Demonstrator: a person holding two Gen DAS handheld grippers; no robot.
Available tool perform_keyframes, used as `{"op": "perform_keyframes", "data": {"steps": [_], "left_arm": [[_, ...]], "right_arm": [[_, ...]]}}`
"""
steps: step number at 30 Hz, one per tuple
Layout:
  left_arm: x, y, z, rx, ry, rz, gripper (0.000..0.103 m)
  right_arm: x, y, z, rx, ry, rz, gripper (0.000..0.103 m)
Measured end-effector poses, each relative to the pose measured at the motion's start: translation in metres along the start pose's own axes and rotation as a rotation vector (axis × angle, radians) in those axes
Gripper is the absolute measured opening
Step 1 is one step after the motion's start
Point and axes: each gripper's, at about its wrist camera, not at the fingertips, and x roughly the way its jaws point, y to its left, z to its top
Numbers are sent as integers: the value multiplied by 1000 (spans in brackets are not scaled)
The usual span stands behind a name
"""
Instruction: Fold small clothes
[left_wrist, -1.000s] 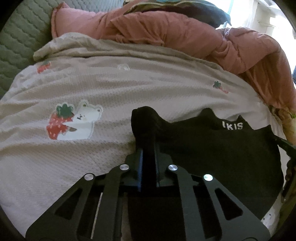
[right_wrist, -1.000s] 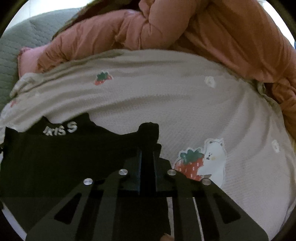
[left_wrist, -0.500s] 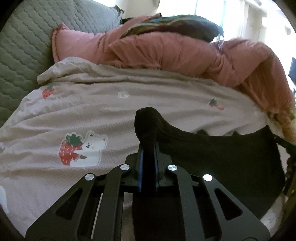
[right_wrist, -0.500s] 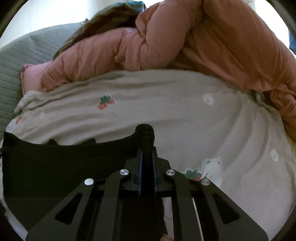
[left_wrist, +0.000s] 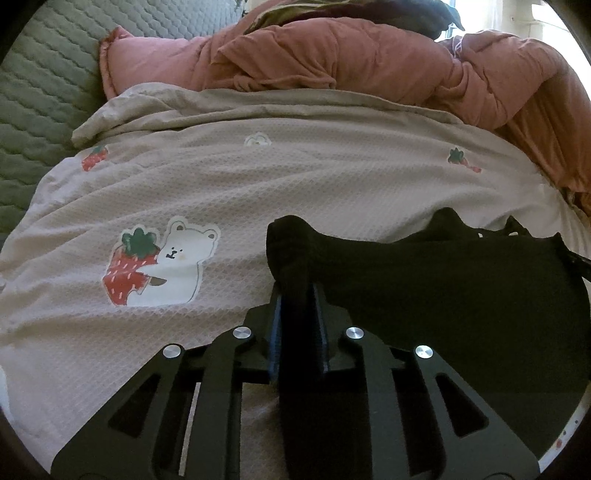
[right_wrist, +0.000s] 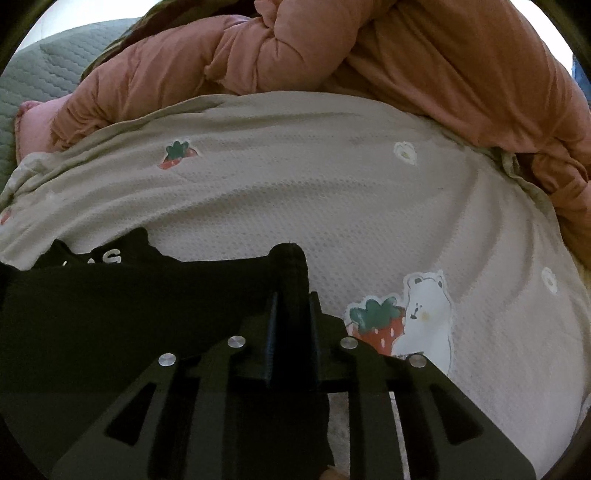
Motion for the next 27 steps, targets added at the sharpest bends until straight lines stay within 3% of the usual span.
{"op": "perform_keyframes", "data": {"steps": [3,11,12,18,27], "left_arm": [[-1,0,0,-1,1,4,14],[-4,2,-2,-14,4,7,21],[-6,3,-3,-19,4,13,26],[-22,19,-2,-98,-11,-24,29],[-61,42,-10,-213,-69,-71,46]], "right_arm": [[-1,0,-2,5,5,-4,19],[-8,-9,-8,29,11,-15,39],[-9,-10,-9,35,12,-9,39],[-27,-22,-16,70,8,24,44],[-70,-32,-41,91,-31,91,52]]}}
